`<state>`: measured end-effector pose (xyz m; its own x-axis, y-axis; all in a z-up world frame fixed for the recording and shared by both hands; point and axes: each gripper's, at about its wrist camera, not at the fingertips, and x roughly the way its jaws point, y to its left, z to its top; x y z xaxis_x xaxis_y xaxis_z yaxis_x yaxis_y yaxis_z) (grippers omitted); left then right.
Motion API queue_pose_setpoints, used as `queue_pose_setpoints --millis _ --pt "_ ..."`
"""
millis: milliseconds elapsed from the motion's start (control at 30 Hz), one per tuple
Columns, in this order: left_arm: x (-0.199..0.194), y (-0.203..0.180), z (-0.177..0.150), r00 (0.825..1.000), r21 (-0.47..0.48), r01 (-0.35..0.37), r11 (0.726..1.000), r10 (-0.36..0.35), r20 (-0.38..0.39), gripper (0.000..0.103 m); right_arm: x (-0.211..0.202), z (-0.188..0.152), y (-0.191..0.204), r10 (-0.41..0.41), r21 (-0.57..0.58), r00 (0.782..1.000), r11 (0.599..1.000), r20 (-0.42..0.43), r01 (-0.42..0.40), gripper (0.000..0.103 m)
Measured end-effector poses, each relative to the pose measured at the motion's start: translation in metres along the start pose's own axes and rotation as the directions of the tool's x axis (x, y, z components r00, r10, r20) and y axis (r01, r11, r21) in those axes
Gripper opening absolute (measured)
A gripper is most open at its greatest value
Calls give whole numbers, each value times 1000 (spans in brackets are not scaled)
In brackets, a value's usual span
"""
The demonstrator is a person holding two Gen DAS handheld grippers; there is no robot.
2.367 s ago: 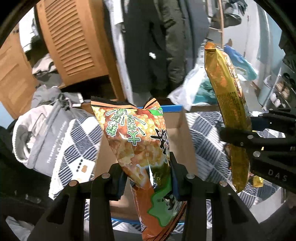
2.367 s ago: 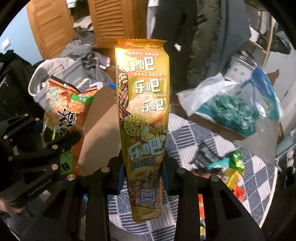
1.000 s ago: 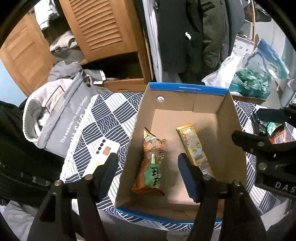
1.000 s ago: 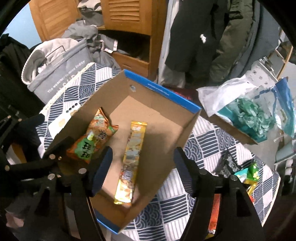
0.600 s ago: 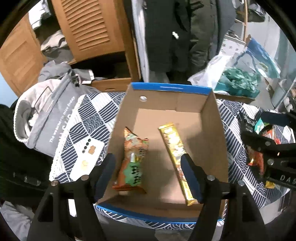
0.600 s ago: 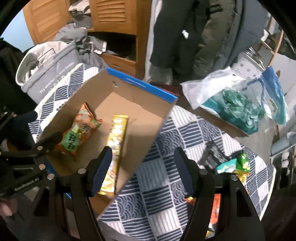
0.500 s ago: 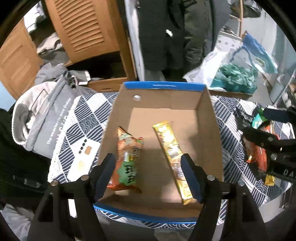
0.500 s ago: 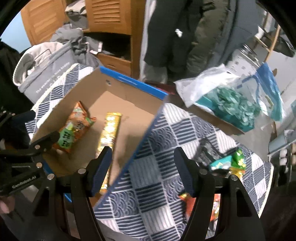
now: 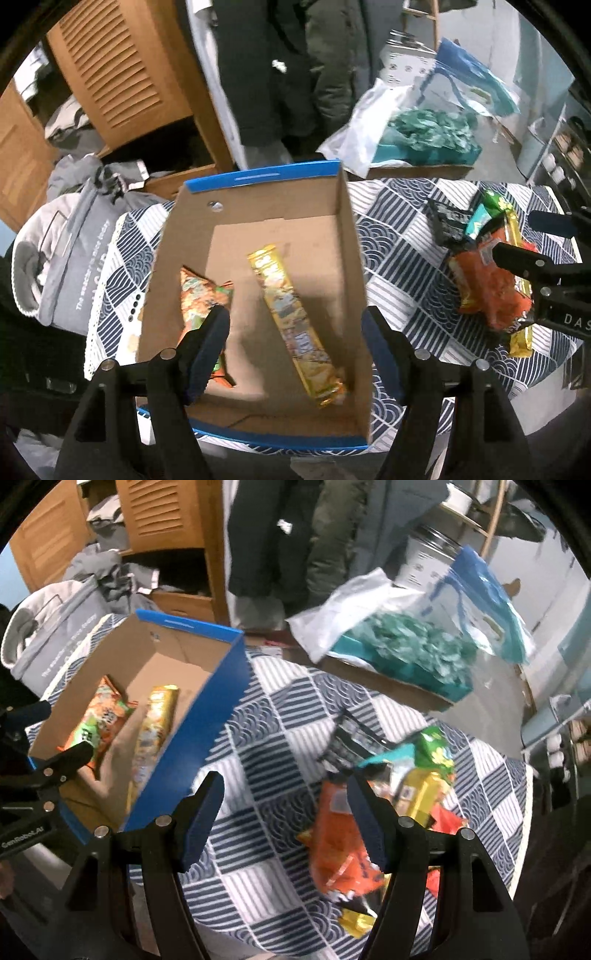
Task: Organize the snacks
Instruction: 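Move both tools from the box back over the snack pile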
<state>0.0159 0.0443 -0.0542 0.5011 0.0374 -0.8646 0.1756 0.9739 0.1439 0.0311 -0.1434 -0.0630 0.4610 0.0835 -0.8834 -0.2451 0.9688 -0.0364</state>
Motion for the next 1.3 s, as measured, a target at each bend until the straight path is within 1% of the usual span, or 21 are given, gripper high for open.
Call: queue_pose_setpoints --millis 133,200,400,600,733,1100,1300 --pt "-1 -21 1 1000 48 -16 999 16 10 75 -1 -14 -22 -16 32 1000 999 -4 16 68" --pt "0 -31 2 1000 66 -12 998 12 3 76 -1 -21 -32 -21 47 1000 999 -10 22 68" --pt "5 -56 6 999 85 44 995 -41 -34 76 -1 -39 -61 -40 97 999 994 -22 42 68" --pt "11 -83 4 996 112 73 991 -66 -63 76 1 -55 -90 -67 149 997 986 -39 72 68" --pt "18 -99 3 994 133 87 987 -77 -80 76 11 -67 -108 -81 179 994 980 -70 92 68" --pt "39 -128 5 986 138 121 983 -103 -133 76 46 -94 -133 -104 198 979 970 -174 139 68" --pt "54 -134 5 972 111 155 982 -131 -195 76 59 -103 -131 -81 198 974 972 -210 124 68"
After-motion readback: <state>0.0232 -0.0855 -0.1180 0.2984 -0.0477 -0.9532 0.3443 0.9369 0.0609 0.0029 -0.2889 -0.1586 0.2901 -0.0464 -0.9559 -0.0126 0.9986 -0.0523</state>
